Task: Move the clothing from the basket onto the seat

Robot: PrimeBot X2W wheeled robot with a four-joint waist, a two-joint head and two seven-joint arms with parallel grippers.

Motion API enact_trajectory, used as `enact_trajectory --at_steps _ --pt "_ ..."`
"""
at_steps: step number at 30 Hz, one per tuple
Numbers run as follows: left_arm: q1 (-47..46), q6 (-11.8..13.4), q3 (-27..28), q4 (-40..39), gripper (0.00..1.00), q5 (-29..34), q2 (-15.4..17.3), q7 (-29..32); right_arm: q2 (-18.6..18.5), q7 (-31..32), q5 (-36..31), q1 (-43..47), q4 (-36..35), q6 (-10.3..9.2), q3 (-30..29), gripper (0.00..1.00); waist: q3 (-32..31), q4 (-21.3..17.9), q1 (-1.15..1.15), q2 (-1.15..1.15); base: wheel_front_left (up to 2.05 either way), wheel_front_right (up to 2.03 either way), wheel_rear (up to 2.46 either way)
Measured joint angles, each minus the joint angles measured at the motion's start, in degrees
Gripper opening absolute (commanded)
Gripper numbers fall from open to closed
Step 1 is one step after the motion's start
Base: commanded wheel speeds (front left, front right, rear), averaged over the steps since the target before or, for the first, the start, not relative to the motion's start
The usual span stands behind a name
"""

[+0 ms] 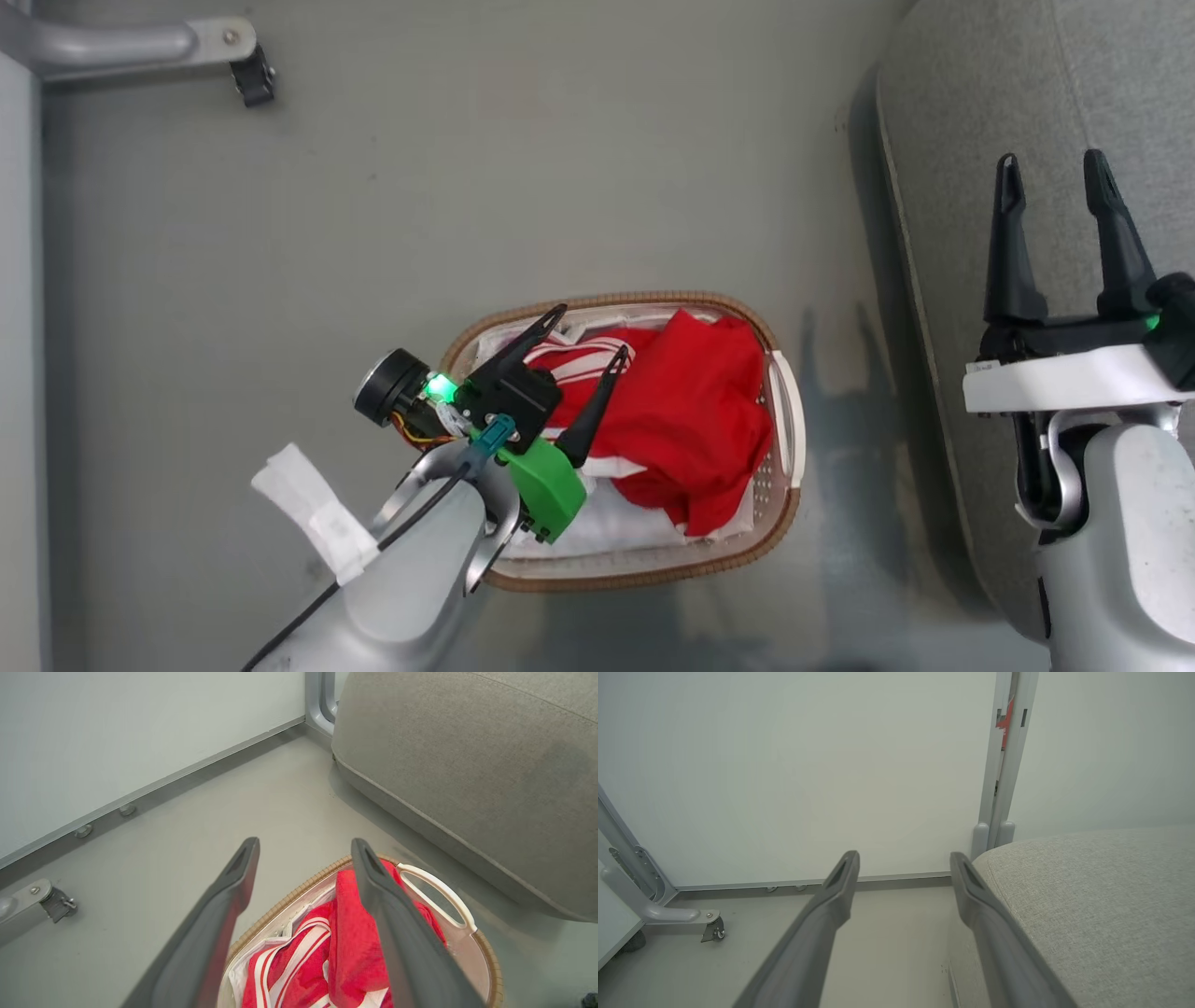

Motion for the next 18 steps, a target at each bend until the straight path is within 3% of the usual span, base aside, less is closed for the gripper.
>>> enact_trajectory --at_steps 11,18 --pt "-10.73 -0.05 -19.81 15.35 1.0 -10.03 2.01 -0.01 0.0 0.0 3.12 -4.91 -1.91 0.01 1.87 1.0 13.29 -3.05 0.0 0.0 0.0 0.0 0.0" --pt "-16.29 -0.05 -27.0 19.9 1.0 -16.56 3.55 -0.01 -0.01 0.0 5.79 -6.67 -2.83 0.01 3.6 1.0 19.06 -5.82 0.0 0.0 0.0 0.0 0.0"
